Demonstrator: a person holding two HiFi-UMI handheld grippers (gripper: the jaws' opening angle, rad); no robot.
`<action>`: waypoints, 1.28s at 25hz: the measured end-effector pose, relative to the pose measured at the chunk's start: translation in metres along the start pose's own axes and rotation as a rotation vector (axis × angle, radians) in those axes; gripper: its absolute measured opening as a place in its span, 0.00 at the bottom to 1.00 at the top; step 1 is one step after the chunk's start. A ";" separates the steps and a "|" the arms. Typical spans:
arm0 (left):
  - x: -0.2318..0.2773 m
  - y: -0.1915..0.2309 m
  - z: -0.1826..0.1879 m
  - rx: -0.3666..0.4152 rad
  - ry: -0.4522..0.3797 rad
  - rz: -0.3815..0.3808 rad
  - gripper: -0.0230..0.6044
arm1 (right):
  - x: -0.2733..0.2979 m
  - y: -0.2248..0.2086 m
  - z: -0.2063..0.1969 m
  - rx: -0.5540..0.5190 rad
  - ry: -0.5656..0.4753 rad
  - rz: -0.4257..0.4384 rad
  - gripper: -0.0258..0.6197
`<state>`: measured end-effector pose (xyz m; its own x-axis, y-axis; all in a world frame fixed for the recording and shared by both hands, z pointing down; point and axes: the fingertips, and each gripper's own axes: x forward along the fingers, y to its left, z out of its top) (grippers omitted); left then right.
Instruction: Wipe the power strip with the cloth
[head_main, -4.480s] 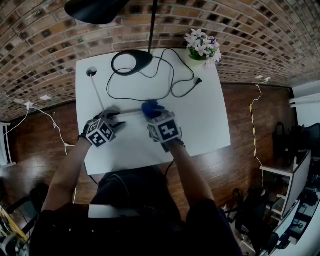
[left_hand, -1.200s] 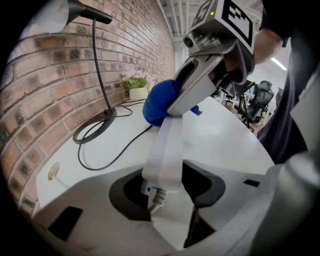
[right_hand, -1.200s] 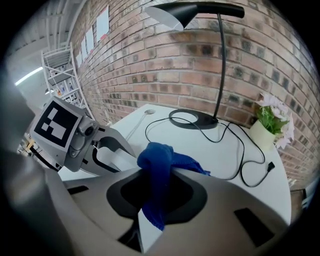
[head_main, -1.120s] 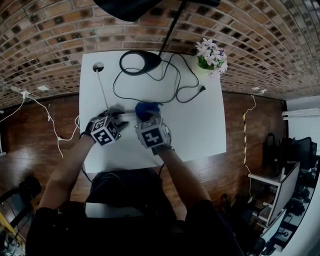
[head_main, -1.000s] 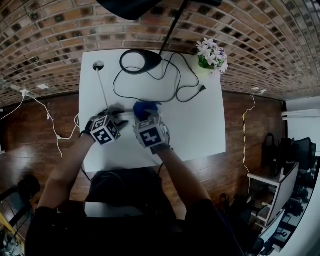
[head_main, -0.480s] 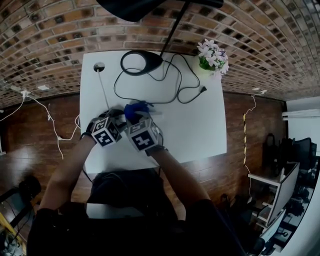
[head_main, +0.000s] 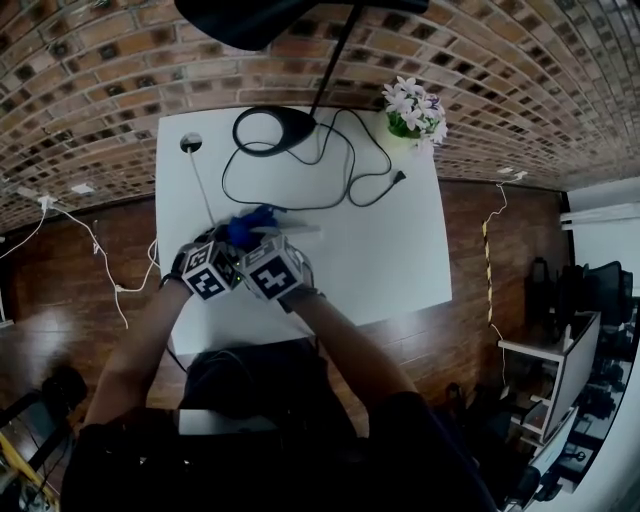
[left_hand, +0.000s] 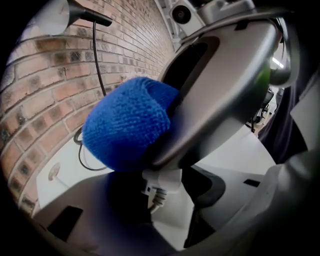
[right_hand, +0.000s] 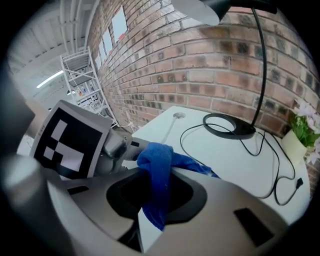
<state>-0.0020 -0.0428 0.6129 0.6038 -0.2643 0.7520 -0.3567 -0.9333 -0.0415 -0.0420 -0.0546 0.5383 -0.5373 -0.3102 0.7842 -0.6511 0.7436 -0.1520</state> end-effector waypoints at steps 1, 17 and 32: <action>0.000 0.000 0.000 -0.001 -0.002 0.000 0.34 | 0.001 0.000 0.001 -0.004 0.002 0.001 0.14; -0.001 0.002 -0.002 -0.008 -0.022 -0.003 0.34 | 0.009 0.019 0.009 0.006 -0.012 0.100 0.14; 0.000 0.001 -0.001 -0.002 -0.001 0.007 0.34 | 0.008 0.010 0.002 0.052 -0.030 0.138 0.14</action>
<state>-0.0036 -0.0438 0.6133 0.6020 -0.2706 0.7512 -0.3619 -0.9311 -0.0454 -0.0535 -0.0509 0.5420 -0.6392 -0.2253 0.7352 -0.5964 0.7488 -0.2891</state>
